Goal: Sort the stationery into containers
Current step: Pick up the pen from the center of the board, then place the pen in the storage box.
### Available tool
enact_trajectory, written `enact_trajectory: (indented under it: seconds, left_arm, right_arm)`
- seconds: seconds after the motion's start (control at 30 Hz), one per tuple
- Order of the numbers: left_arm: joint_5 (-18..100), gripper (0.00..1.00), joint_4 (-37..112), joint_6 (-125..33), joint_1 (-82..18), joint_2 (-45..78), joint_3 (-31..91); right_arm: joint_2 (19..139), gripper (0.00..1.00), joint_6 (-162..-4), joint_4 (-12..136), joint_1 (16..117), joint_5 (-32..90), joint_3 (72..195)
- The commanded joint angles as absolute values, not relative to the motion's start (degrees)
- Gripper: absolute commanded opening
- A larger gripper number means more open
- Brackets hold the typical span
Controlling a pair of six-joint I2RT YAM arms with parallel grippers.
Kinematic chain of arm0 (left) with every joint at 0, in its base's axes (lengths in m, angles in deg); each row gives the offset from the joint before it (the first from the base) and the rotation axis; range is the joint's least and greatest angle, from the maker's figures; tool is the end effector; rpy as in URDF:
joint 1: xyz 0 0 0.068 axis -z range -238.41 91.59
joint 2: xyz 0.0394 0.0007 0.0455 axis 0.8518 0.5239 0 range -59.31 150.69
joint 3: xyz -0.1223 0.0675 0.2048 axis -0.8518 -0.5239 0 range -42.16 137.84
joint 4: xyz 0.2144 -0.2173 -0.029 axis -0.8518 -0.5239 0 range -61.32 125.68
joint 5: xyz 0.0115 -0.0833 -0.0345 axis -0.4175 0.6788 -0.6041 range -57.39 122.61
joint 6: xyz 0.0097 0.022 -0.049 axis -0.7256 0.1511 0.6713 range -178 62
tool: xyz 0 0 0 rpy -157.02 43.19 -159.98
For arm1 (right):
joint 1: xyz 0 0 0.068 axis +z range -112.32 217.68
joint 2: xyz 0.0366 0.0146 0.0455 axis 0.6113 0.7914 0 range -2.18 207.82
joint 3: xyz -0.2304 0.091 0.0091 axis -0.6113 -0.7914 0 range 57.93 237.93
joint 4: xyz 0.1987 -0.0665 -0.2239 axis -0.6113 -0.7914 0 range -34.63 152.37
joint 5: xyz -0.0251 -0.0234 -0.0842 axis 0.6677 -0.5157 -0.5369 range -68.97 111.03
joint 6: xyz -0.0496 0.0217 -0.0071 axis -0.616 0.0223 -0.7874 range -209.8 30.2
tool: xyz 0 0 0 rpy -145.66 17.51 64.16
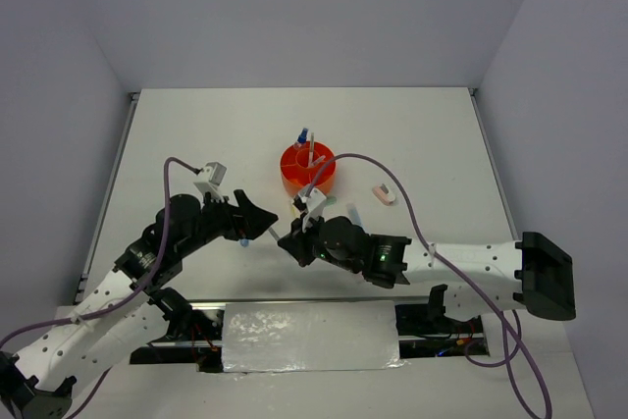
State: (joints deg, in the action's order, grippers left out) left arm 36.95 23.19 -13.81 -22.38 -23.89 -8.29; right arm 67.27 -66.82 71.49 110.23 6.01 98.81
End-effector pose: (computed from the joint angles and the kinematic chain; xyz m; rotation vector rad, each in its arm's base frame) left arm 0.1824 -0.1359 0.2768 -0.0810 1.9457 -1.0353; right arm 0.1066 0.3076 0.2128 -0.6653 1.8833 0.8654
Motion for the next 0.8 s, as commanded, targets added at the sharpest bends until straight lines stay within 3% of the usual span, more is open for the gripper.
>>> enact_trajectory:
  seconds: [0.0,0.13,0.27,0.3,0.37,0.4,0.43,0.47,0.6,0.77]
  left_arm:
    - [39.2,0.86,28.04,-12.91,-22.46,-24.33,-8.76]
    - [41.39,0.45,31.01,-13.34,-22.46,-24.77,-9.02]
    - [43.77,0.16,34.09,-14.05,-22.37,-24.33,-8.85]
    - [44.03,0.03,34.54,-14.57,-22.46,-24.15,-8.76]
    - [44.21,0.0,35.16,-15.36,-22.46,-22.93,-8.06]
    - [43.86,0.0,35.24,-16.41,-22.37,-22.49,-7.8]
    - [43.16,0.0,35.16,-17.29,-22.46,-21.96,-7.1]
    - [39.24,0.0,35.24,-18.09,-22.37,-21.0,-6.74]
    - [28.59,0.0,42.52,-23.79,-22.37,-16.87,-5.77]
    - [22.86,0.0,52.02,-34.67,-22.46,-4.48,2.21]
  right_arm:
    - [64.44,0.01,-69.14,77.13,110.63,5.82,98.01]
    - [65.05,0.02,-69.94,76.61,110.89,6.79,98.88]
    - [64.79,0.05,-70.55,80.01,110.89,9.42,97.31]
    - [64.36,0.07,-70.64,80.81,110.81,10.21,96.78]
    - [62.6,0.24,-70.73,81.35,110.98,9.44,95.2]
    - [60.68,0.37,-70.38,81.09,110.89,6.56,93.89]
    - [59.35,0.74,-68.9,79.61,110.98,4.01,93.27]
    - [58.04,0.99,-67.58,78.55,110.81,0.67,92.48]
    - [45.59,1.0,-61.69,73.8,110.81,-12.17,86.34]
    - [30.18,1.0,-57.82,63.35,111.07,-15.7,82.28]
